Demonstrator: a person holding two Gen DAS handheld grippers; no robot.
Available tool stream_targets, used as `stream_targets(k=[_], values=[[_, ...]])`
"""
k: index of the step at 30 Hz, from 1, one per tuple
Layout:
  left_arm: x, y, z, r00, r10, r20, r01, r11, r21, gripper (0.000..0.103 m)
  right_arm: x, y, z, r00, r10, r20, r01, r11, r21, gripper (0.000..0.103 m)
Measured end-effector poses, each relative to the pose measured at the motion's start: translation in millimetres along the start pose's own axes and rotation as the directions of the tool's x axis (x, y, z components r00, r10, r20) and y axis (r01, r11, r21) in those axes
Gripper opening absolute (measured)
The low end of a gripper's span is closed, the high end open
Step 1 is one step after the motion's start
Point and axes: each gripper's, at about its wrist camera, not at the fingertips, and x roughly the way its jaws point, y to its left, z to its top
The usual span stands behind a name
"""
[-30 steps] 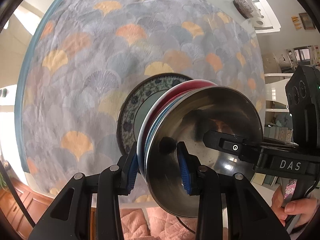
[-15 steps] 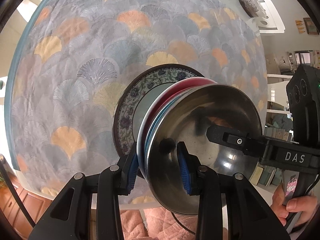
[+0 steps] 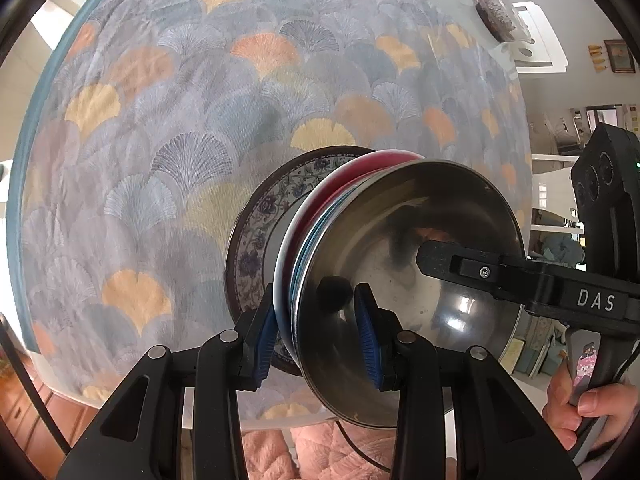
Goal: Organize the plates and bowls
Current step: 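Lower the nested bowls onto the floral plate stack with both grippers, then open both grippers and pull back from the bowl stack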
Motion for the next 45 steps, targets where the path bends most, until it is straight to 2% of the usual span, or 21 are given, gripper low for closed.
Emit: stream_targets(k=[4, 11, 18, 24, 26, 31, 39, 45], values=[[-2, 4, -1, 1.000, -0.012, 0.002, 0.012, 1.000, -0.004, 0.035, -1, -1, -1, 1.000, 0.009, 0.008, -0.010, 1.000, 0.014, 0.055], [-19, 12, -2, 0.998, -0.017, 0.052, 0.018, 1.000, -0.003, 0.035, 0, 4, -1, 0.999, -0.012, 0.039, 0.012, 1.000, -0.001, 0.055], [-16, 24, -8, 0.999, -0.016, 0.032, 0.016, 1.000, -0.009, 0.036, 0, 9, -5, 0.998, -0.040, 0.054, 0.040, 0.999, -0.013, 0.055], [-10, 16, -14, 0.996, -0.088, 0.018, 0.088, 0.996, 0.004, 0.036, 7, 10, -13, 0.998, -0.044, 0.039, 0.045, 0.999, -0.022, 0.055], [-10, 13, -15, 0.997, -0.073, 0.019, 0.073, 0.997, 0.021, 0.036, 9, 8, -17, 0.999, -0.042, 0.032, 0.042, 0.999, -0.018, 0.055], [-9, 12, -18, 0.996, -0.093, 0.006, 0.093, 0.995, 0.025, 0.036, 10, 8, -25, 0.998, -0.067, 0.022, 0.067, 0.998, -0.019, 0.056], [-10, 23, -23, 0.984, -0.179, 0.014, 0.179, 0.983, -0.028, 0.036, 2, -2, -32, 0.999, -0.012, 0.032, 0.010, 0.999, 0.044, 0.057], [-14, 30, -28, 0.982, -0.189, 0.030, 0.190, 0.981, -0.036, 0.037, 1, 3, -39, 0.999, -0.024, 0.041, 0.022, 0.998, 0.052, 0.058]])
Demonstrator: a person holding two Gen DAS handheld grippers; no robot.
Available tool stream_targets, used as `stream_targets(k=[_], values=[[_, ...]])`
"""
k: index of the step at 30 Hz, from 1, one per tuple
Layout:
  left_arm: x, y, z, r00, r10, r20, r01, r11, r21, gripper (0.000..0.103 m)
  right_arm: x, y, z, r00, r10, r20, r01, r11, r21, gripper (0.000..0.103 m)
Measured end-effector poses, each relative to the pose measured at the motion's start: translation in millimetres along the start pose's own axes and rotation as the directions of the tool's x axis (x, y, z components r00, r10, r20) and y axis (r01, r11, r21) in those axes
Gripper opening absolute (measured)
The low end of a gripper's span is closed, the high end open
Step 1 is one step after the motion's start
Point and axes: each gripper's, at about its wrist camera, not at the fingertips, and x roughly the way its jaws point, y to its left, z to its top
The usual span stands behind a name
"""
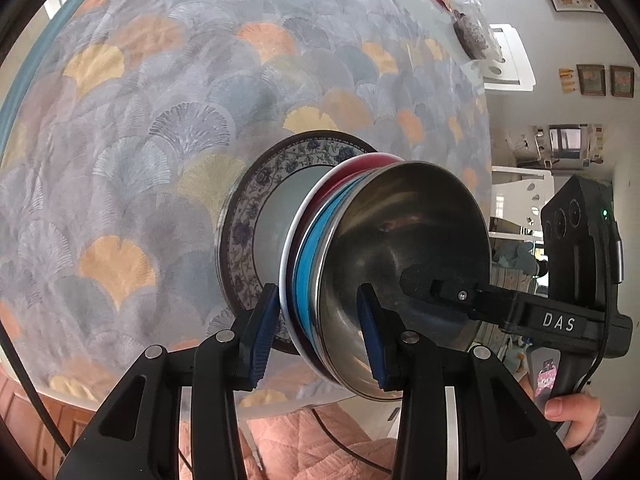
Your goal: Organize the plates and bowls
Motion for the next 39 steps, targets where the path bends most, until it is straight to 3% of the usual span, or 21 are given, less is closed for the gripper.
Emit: stream_targets(k=[4, 8, 12, 15, 19, 21, 26, 32, 37, 39], values=[[-6, 8, -2, 1.000, 0.020, 0.012, -0.020, 1.000, -0.002, 0.038, -1, -3, 1, 0.999, 0.016, 0.032, -0.017, 0.999, 0.036, 0.058], [-16, 11, -3, 0.994, 0.095, 0.050, -0.095, 0.995, 0.012, 0.043, -10, -2, -1, 0.996, -0.050, 0.073, 0.049, 0.999, 0.017, 0.058], [-36, 9, -11, 0.981, 0.136, 0.136, -0.145, 0.988, 0.058, 0.046, -29, 6, -9, 0.985, -0.086, 0.147, 0.093, 0.995, -0.041, 0.062], [-54, -3, -24, 0.956, 0.189, 0.226, -0.222, 0.966, 0.133, 0.050, -47, 16, -27, 0.962, -0.131, 0.241, 0.166, 0.977, -0.134, 0.080], [-70, -12, -48, 0.897, 0.267, 0.353, -0.347, 0.919, 0.185, 0.084, -57, 27, -59, 0.923, -0.131, 0.362, 0.239, 0.932, -0.274, 0.089], [-72, -10, -60, 0.869, 0.302, 0.392, -0.394, 0.901, 0.179, 0.090, -52, 33, -74, 0.910, -0.130, 0.393, 0.277, 0.897, -0.345, 0.099], [-59, -8, -72, 0.845, 0.357, 0.399, -0.454, 0.873, 0.179, 0.090, -32, 40, -86, 0.898, -0.117, 0.424, 0.321, 0.834, -0.450, 0.103], [-44, -12, -79, 0.840, 0.373, 0.395, -0.463, 0.871, 0.163, 0.090, -29, 40, -77, 0.894, -0.102, 0.437, 0.329, 0.812, -0.483, 0.103], [-32, -20, -79, 0.829, 0.400, 0.391, -0.481, 0.867, 0.130, 0.090, -21, 42, -73, 0.906, -0.096, 0.412, 0.323, 0.786, -0.527, 0.103], [-28, -22, -78, 0.813, 0.429, 0.393, -0.505, 0.856, 0.111, 0.090, -21, 43, -74, 0.905, -0.093, 0.416, 0.328, 0.774, -0.542, 0.103]])
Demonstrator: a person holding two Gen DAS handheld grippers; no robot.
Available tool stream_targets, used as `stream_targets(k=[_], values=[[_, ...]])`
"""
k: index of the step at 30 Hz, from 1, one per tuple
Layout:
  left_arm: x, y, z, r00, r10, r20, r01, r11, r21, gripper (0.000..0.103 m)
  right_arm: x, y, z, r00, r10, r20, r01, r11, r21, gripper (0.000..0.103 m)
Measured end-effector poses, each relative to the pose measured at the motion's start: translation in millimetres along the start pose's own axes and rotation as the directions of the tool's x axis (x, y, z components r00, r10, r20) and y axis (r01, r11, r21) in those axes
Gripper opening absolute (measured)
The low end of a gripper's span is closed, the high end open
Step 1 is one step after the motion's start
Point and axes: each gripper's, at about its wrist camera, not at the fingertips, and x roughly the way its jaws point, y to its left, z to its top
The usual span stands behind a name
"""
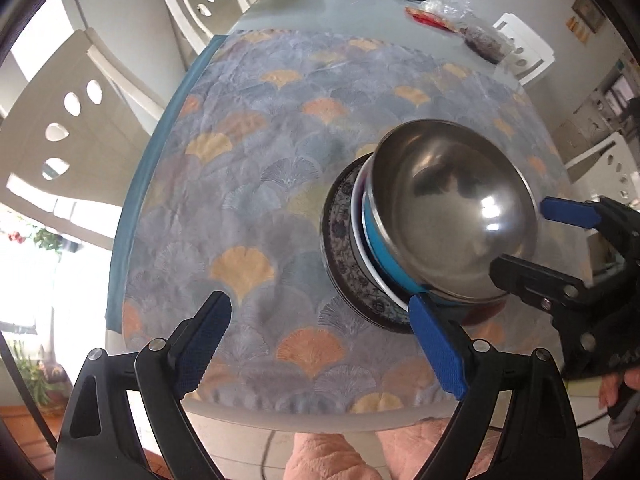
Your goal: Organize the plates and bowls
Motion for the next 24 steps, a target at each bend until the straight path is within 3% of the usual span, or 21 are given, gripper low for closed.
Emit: stream_targets(k=[24], values=[[2.9, -4.9, -2.6, 0.998, 0.062, 0.003, -0.061, 0.998, -0.031, 0.090, 0.6, -2.6, -1.4, 1.000, 0.021, 0.008, -0.020, 0.999, -0.049, 0.103]])
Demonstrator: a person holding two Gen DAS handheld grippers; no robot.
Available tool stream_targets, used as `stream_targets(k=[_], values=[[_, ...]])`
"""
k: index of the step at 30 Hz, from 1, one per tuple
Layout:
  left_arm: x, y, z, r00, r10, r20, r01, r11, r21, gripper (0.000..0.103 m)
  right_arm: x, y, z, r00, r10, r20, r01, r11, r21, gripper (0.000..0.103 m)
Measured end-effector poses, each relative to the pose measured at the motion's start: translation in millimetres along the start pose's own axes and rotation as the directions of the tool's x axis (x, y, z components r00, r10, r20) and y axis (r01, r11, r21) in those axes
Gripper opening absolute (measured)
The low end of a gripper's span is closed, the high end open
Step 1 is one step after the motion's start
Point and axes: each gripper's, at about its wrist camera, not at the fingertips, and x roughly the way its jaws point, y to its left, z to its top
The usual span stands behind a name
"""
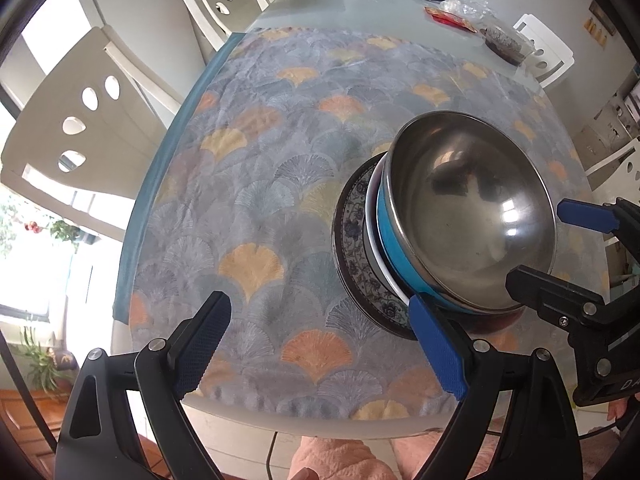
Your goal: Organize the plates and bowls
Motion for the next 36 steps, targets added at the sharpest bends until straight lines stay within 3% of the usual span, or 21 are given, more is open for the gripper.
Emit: stream_targets(k=[36], values=[[-4.6, -2.2, -1.3, 0.999, 0.016, 0.033, -0.017, 0.999, 0.031, 0.090, 1.4, -1.1, -2.8, 1.000, -0.004, 0.001, 0.004, 1.000, 0.019, 0.103]])
